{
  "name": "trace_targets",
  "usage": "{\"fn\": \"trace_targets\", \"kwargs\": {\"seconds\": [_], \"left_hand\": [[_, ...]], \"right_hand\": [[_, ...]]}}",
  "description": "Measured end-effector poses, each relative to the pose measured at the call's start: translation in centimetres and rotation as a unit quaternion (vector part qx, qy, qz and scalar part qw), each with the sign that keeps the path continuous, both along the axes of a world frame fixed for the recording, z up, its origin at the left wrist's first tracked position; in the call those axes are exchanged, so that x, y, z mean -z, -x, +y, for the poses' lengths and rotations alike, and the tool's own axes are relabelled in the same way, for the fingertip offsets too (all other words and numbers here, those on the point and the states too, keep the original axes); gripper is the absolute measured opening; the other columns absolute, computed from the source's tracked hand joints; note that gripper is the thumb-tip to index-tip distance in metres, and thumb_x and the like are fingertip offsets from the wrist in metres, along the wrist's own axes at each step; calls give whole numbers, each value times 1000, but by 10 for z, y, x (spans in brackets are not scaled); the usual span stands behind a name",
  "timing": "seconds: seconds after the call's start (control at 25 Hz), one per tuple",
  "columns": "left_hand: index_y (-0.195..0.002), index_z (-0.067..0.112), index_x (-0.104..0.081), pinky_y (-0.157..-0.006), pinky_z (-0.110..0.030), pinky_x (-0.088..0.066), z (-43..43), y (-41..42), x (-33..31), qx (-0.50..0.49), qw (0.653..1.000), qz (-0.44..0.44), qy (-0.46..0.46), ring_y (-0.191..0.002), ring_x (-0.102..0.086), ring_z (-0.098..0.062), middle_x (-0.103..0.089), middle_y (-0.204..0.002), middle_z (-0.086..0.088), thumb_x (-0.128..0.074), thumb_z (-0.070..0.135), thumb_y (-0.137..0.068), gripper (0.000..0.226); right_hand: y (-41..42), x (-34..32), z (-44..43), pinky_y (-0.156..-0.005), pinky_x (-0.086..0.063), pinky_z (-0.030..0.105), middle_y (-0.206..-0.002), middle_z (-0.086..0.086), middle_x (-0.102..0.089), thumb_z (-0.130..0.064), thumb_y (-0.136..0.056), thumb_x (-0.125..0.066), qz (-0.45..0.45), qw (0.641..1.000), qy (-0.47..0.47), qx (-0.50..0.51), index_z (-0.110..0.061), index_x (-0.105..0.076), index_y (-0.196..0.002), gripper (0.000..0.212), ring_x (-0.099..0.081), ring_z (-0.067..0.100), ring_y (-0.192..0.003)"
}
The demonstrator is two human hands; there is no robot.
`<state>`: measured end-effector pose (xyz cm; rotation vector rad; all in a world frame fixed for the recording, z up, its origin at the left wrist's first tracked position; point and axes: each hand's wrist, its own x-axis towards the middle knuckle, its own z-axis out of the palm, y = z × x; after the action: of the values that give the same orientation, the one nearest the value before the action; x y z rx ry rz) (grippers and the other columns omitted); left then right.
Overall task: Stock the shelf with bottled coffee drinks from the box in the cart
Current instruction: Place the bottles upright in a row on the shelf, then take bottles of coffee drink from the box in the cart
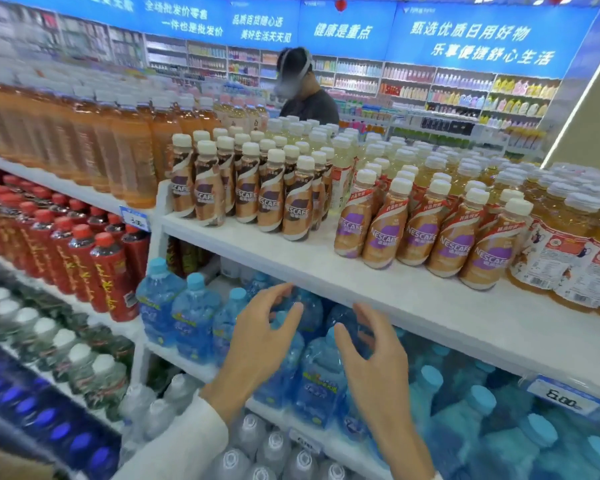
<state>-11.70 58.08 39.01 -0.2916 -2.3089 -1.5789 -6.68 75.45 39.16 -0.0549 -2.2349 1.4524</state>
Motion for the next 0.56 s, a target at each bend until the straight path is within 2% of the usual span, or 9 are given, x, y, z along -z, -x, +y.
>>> {"fn": "trace_targets", "kwargs": {"seconds": [0.16, 0.24, 0.28, 0.32, 0.44, 0.48, 0.56], "left_hand": [[-133, 28, -63, -98, -21, -48, -47, -67, 51, -98, 993, -58, -30, -121, -56, 7, -64, -129, 21, -64, 37, -98, 36], [-133, 32, -62, -97, -23, -50, -76, -100, 77, -155, 981, -110, -48, -118, -58, 5, -64, -129, 19, -63, 40, -99, 36], [-135, 33, -61, -98, -25, -51, -90, -117, 90, -183, 973, -131, -49, -117, -58, 4, -63, -130, 19, -62, 42, -99, 38], [-137, 32, -60, -98, -27, -51, -102, -133, 101, -207, 966, -148, -51, -118, -59, 3, -63, -131, 20, -61, 44, -99, 40], [-135, 24, -63, -95, -28, -54, -138, -183, 134, -287, 937, -182, -78, -113, -64, -3, -68, -126, 13, -63, 39, -98, 40], [-133, 22, -64, -95, -29, -55, -149, -199, 142, -311, 926, -194, -87, -110, -66, -5, -70, -123, 11, -65, 36, -98, 38], [-129, 27, -66, -96, -35, -55, -172, -226, 157, -348, 907, -217, -95, -109, -67, -6, -71, -120, 12, -66, 33, -98, 31]], "right_hand": [[-26, 52, -30, -108, -40, 23, -140, -22, -54, -40, -96, -65, -55, 993, 3, -101, -34, -56, -139, 44, -52, -1, -128], [-37, 79, -49, -104, -35, 8, -141, -17, -54, -36, -96, -64, -92, 986, 9, -140, -32, -57, -138, 43, -49, 0, -129], [-44, 93, -58, -101, -34, 6, -140, -16, -54, -36, -96, -64, -115, 981, 9, -156, -33, -57, -137, 42, -48, 1, -129], [-49, 107, -67, -103, -35, 12, -139, -13, -55, -34, -96, -64, -135, 976, 14, -169, -32, -57, -136, 40, -49, 5, -130], [-63, 146, -104, -112, -42, 46, -140, 6, -60, -18, -95, -68, -196, 959, 17, -204, -16, -63, -130, 36, -54, 25, -131], [-67, 156, -119, -112, -41, 51, -139, 12, -60, -14, -94, -69, -219, 951, 18, -218, -13, -64, -128, 34, -55, 29, -130], [-72, 173, -148, -111, -42, 53, -135, 16, -61, -10, -94, -68, -261, 935, 35, -238, -13, -65, -124, 30, -57, 31, -126]]}}
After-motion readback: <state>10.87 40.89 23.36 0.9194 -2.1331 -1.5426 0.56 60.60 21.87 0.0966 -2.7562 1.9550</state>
